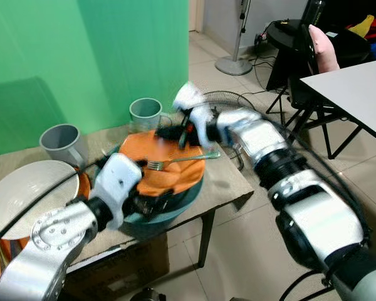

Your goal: Setting the table

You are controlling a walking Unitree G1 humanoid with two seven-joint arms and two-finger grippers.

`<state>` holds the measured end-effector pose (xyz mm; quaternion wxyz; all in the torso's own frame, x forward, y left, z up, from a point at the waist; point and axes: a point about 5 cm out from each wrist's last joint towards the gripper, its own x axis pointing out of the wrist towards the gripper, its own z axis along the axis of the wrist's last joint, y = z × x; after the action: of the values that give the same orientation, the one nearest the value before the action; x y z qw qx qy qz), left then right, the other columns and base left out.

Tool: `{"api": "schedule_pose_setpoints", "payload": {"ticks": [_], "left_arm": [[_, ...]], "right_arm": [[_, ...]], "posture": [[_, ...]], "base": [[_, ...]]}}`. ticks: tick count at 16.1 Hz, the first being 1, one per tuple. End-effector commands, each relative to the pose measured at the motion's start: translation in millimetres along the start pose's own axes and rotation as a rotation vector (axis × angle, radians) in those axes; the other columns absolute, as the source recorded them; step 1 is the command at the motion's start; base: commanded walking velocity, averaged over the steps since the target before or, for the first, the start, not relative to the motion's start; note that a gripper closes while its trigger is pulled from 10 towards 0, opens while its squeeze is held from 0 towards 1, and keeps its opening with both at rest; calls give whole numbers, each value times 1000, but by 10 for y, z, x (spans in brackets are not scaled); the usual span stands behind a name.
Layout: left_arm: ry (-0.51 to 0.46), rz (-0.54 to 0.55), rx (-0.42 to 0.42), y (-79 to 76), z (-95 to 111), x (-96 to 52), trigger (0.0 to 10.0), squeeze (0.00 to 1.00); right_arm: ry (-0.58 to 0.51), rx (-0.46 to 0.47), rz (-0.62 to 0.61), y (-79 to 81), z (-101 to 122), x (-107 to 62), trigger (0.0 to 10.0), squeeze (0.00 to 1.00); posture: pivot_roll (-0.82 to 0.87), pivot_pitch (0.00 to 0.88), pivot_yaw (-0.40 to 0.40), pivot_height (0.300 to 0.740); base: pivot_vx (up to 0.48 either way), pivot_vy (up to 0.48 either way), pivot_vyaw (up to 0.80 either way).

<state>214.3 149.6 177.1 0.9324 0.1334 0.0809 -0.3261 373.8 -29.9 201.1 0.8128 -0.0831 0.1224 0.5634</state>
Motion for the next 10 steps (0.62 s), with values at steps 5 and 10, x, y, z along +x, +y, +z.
{"api": "schedule_pose_setpoints", "payload": {"ticks": [5,10], "left_arm": [[-41,130,-35,-18,65,17,10000,0],[-107,545,-7,202,163,124,10000,0]], "right_arm": [[-315,77,-252,-198,251,-554,10000,0],[-411,90,-588,101,29,-1263,10000,0]], "posture": [[-64,0,13,740],[-88,0,18,740]], "base": [[0,0,0],[0,0,-320]]}}
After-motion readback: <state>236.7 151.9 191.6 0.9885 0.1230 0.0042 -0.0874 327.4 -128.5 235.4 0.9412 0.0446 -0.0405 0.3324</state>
